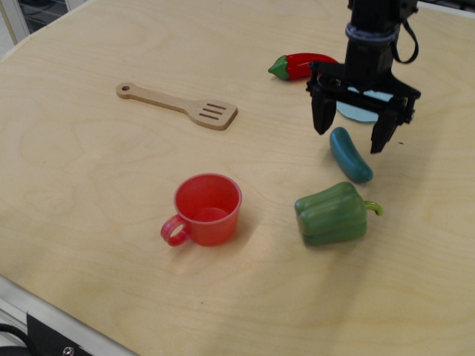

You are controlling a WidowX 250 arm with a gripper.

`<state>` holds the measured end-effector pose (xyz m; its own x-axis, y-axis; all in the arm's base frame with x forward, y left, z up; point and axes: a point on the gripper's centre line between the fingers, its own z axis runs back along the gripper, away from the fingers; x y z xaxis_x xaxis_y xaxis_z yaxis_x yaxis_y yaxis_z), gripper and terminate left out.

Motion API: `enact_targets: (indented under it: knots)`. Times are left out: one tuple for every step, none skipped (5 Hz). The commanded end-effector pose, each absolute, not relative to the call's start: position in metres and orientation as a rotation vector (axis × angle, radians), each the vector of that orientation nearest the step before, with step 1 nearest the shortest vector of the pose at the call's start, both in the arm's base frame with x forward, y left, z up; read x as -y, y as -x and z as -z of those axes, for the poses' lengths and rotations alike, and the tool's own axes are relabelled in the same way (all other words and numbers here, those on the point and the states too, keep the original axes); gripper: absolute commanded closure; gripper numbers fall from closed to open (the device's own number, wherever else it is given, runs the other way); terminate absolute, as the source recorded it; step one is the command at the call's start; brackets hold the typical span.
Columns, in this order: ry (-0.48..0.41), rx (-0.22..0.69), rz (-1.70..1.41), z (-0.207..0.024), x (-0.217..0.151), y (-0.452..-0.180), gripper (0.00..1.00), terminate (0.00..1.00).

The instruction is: Take cucumber out of cup

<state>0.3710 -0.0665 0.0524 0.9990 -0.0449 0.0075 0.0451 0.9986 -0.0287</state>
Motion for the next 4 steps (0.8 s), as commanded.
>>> enact_targets:
  knots:
    - [0.038,0.183,0.0,-0.118,0.048,-0.374,0.0,0.0]
    - [0.021,0.205,-0.05,-0.126,0.035,-0.372,0.0,0.0]
    - [0.021,0.205,-0.05,-0.126,0.035,-0.372,0.0,0.0]
    - [0.021,0.205,-0.05,-0.126,0.035,-0.372,0.0,1.0]
